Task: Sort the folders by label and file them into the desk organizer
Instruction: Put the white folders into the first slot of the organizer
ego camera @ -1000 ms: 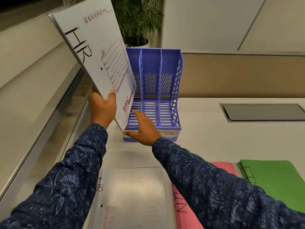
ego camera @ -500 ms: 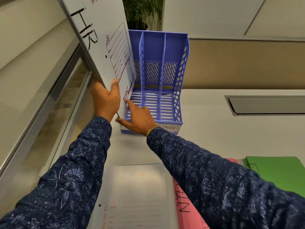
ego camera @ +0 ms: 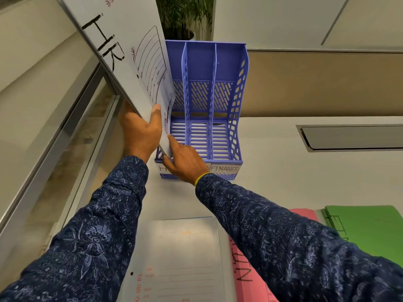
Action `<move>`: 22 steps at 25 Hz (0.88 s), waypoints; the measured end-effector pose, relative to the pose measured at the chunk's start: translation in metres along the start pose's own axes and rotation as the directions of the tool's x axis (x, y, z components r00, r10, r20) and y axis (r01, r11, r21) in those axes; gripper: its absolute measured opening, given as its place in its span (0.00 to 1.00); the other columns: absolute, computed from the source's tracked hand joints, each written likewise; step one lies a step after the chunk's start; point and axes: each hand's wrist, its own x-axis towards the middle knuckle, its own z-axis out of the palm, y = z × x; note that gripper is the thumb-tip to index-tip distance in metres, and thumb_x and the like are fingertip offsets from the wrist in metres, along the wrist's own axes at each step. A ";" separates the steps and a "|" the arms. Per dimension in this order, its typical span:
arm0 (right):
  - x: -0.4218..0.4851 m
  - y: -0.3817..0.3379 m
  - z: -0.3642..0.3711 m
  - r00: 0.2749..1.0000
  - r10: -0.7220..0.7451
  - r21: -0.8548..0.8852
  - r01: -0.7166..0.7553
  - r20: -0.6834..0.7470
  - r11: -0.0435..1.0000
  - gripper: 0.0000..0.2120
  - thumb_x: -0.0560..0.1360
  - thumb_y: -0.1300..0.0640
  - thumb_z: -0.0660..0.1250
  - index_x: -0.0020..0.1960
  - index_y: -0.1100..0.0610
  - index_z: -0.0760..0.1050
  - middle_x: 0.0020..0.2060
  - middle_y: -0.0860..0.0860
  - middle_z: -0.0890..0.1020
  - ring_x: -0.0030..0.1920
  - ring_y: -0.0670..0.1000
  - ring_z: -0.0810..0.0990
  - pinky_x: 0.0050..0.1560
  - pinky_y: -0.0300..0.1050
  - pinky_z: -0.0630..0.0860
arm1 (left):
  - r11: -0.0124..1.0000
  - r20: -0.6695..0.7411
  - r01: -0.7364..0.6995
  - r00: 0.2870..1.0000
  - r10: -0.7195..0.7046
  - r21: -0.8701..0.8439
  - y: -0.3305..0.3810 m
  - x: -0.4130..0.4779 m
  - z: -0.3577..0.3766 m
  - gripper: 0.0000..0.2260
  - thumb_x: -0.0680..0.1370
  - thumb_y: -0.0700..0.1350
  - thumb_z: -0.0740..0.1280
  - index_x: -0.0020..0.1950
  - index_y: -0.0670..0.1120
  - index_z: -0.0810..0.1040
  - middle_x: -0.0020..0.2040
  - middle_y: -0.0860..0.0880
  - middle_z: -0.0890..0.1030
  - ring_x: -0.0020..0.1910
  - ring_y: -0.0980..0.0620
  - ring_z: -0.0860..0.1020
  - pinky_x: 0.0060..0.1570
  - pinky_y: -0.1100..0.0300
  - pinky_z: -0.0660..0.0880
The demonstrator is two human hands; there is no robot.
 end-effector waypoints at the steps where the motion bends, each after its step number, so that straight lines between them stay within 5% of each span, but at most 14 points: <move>1: 0.000 0.000 0.000 1.000 0.007 0.003 -0.007 0.003 1.000 0.28 0.81 0.49 0.58 0.76 0.61 0.56 0.55 0.62 0.81 0.49 0.62 0.80 0.55 0.58 0.74 | 1.000 0.010 0.001 1.000 -0.001 0.005 0.000 -0.001 0.000 0.08 0.76 0.48 0.70 0.53 0.49 0.78 0.43 0.67 0.77 0.41 0.74 0.78 0.37 0.77 0.74; 4: -0.001 0.000 0.000 0.999 0.039 0.016 -0.039 0.005 0.999 0.25 0.82 0.51 0.58 0.74 0.62 0.59 0.51 0.63 0.82 0.45 0.63 0.81 0.46 0.54 0.76 | 0.998 0.042 -0.005 0.999 0.003 0.060 -0.002 -0.002 0.001 0.04 0.75 0.50 0.71 0.46 0.54 0.76 0.36 0.69 0.77 0.37 0.73 0.79 0.33 0.74 0.76; 6: 0.000 0.001 0.000 0.998 0.059 0.024 -0.059 0.025 0.998 0.23 0.81 0.50 0.60 0.71 0.61 0.63 0.52 0.62 0.82 0.45 0.63 0.82 0.44 0.52 0.76 | 0.995 0.065 -0.020 0.998 0.014 0.098 -0.004 -0.001 0.002 0.07 0.75 0.52 0.71 0.49 0.52 0.77 0.41 0.63 0.80 0.39 0.68 0.80 0.37 0.71 0.78; 9: 0.000 0.002 -0.001 0.997 0.072 0.021 -0.073 0.036 0.997 0.23 0.79 0.45 0.63 0.66 0.61 0.68 0.54 0.60 0.82 0.49 0.61 0.82 0.47 0.53 0.79 | 0.990 0.093 -0.028 0.996 0.015 0.136 -0.009 -0.003 0.001 0.19 0.76 0.51 0.70 0.63 0.43 0.76 0.53 0.53 0.80 0.48 0.62 0.79 0.43 0.77 0.74; 14: -0.003 0.002 -0.001 0.997 0.067 -0.005 -0.066 0.042 0.998 0.28 0.77 0.39 0.64 0.64 0.61 0.71 0.55 0.59 0.81 0.51 0.60 0.81 0.51 0.54 0.79 | 0.988 0.099 0.023 0.994 -0.039 0.156 -0.015 -0.017 -0.005 0.11 0.76 0.48 0.70 0.56 0.51 0.75 0.49 0.53 0.80 0.47 0.55 0.81 0.44 0.67 0.77; 17: -0.004 0.003 -0.002 0.998 0.048 -0.018 -0.047 0.049 0.999 0.29 0.78 0.38 0.63 0.66 0.61 0.71 0.58 0.59 0.81 0.54 0.59 0.80 0.53 0.54 0.78 | 0.964 0.122 0.148 0.977 -0.177 0.219 -0.026 -0.022 -0.006 0.12 0.76 0.50 0.68 0.53 0.43 0.79 0.51 0.48 0.83 0.50 0.50 0.83 0.48 0.57 0.80; 22: -0.007 0.003 -0.004 0.998 0.035 -0.011 -0.034 0.048 0.999 0.30 0.78 0.40 0.62 0.71 0.61 0.68 0.62 0.60 0.80 0.58 0.59 0.80 0.57 0.54 0.76 | 0.928 0.152 0.229 0.947 -0.282 0.294 -0.034 -0.030 -0.001 0.16 0.78 0.50 0.66 0.58 0.40 0.80 0.53 0.44 0.84 0.51 0.47 0.82 0.46 0.59 0.79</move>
